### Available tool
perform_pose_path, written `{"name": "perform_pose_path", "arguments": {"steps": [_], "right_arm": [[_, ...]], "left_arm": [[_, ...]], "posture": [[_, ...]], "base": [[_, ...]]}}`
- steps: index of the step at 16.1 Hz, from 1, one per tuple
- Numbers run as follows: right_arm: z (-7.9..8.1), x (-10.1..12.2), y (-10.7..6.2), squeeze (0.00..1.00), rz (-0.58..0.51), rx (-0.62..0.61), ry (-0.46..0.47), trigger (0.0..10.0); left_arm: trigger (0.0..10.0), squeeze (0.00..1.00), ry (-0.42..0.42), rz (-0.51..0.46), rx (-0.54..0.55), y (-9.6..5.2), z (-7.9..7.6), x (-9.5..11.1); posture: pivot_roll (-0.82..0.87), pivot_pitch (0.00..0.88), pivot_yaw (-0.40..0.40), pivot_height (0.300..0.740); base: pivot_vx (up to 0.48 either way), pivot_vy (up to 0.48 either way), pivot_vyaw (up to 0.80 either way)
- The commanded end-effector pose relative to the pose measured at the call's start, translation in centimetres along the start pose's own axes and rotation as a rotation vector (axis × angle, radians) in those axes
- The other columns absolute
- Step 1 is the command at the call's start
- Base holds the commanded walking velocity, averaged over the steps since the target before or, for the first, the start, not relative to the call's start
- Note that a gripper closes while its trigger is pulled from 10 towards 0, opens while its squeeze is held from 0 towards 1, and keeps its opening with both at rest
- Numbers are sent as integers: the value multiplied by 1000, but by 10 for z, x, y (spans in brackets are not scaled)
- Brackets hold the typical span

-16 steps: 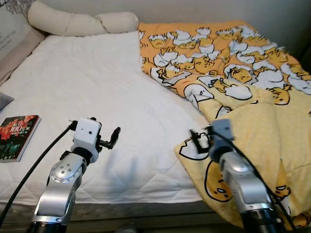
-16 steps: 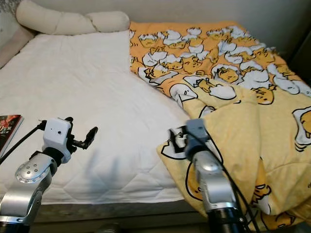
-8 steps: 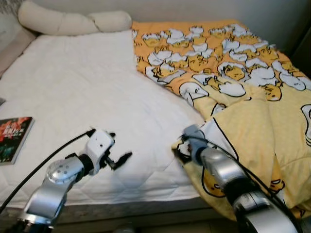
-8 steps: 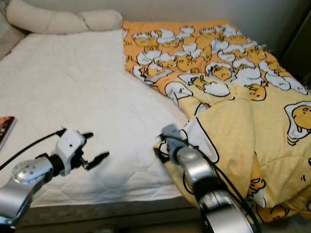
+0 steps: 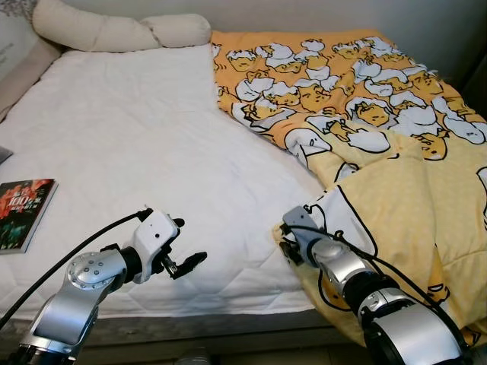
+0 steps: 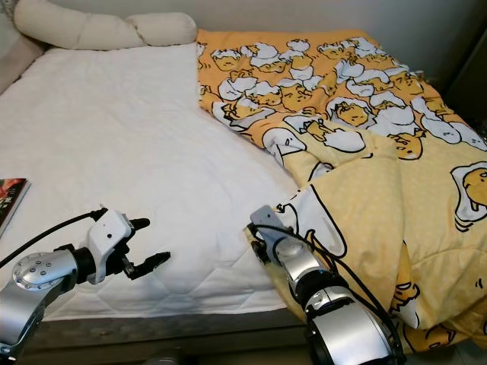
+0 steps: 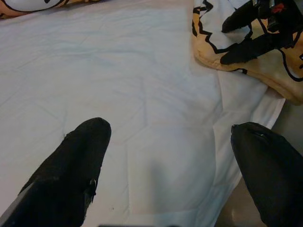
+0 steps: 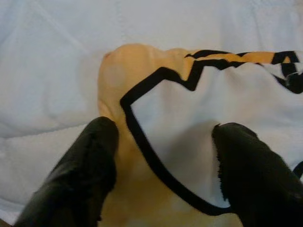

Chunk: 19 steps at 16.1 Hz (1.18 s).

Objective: Clean up the room

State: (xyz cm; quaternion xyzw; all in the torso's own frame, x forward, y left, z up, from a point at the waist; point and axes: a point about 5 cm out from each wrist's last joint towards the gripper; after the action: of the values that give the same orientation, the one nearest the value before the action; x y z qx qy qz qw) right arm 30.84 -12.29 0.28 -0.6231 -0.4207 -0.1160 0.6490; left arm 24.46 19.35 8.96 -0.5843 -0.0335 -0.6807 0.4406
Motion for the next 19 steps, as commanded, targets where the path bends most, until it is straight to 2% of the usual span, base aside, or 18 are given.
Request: {"name": "perform_pose_path", "arguments": {"steps": [1,14,18,19], "right_arm": [[-1,6,0,0,-18,-2,-11,0],[0,3,0,0,-40,30,48,0],[7,-1,0,0,-86,119,74,0],[11,-1,-2,0,-110,195,90,0]], "left_arm": [[10000,0,13,3,-18,-1,-2,1],[10000,0,11,7,-42,-4,-1,-3],[10000,0,7,9,-47,-6,-6,-6],[10000,0,5,9,-54,-6,-7,-6]], "posture": [[222,0,-1,740],[227,0,-7,740],[214,0,8,740],[207,0,11,740]], "base": [[0,0,0],[0,0,0],[0,0,0],[0,0,0]]}}
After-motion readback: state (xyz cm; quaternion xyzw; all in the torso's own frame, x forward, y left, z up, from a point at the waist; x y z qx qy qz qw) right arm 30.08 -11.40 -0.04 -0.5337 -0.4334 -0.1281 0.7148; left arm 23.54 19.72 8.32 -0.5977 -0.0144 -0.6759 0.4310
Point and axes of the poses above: a point about 5 cm out from each wrist's last joint towards the gripper, its own y axis pointing out of the wrist towards the gripper, its own x axis along the axis of the wrist's last joint, z = x × y, and after that the axes turned 9 degrees about y, right-handed
